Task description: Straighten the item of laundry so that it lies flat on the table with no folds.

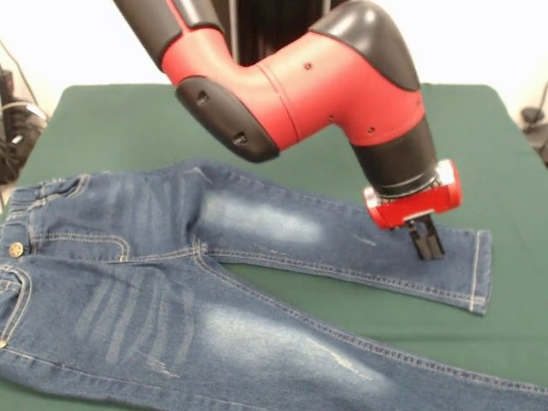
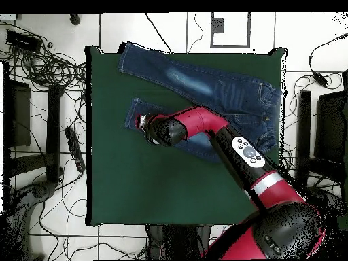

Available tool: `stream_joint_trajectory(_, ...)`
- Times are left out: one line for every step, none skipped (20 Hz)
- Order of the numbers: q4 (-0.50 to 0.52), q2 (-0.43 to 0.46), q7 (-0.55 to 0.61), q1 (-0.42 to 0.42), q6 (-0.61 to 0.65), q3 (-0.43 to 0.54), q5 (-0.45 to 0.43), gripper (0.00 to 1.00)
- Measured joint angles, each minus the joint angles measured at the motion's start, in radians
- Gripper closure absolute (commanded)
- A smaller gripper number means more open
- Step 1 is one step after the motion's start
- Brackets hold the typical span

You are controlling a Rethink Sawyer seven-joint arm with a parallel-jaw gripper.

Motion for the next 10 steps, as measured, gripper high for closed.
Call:
stream_joint_trajectory(0.009, 0.006, 0.000, -0.011, -0.016, 0.006, -0.012, 1.00)
stream_joint_trajectory(0.017, 0.013, 0.000, -0.021, -0.032, 0.013, -0.023, 1.00)
stream_joint_trajectory(0.022, 0.018, 0.000, -0.028, -0.041, 0.017, -0.030, 1.00)
stream_joint_trajectory(0.034, 0.035, -0.003, -0.050, -0.068, 0.031, -0.049, 1.00)
stream_joint_trajectory(0.038, 0.041, -0.004, -0.056, -0.077, 0.035, -0.056, 1.00)
stream_joint_trajectory(0.049, 0.056, -0.011, -0.074, -0.103, 0.044, -0.072, 1.00)
stream_joint_trajectory(0.053, 0.061, -0.015, -0.080, -0.114, 0.047, -0.078, 1.00)
stream_joint_trajectory(0.057, 0.068, -0.022, -0.086, -0.127, 0.050, -0.087, 1.00)
stream_joint_trajectory(0.061, 0.074, -0.029, -0.093, -0.141, 0.053, -0.095, 1.00)
stream_joint_trajectory(0.070, 0.087, -0.050, -0.104, -0.183, 0.057, -0.120, 1.00)
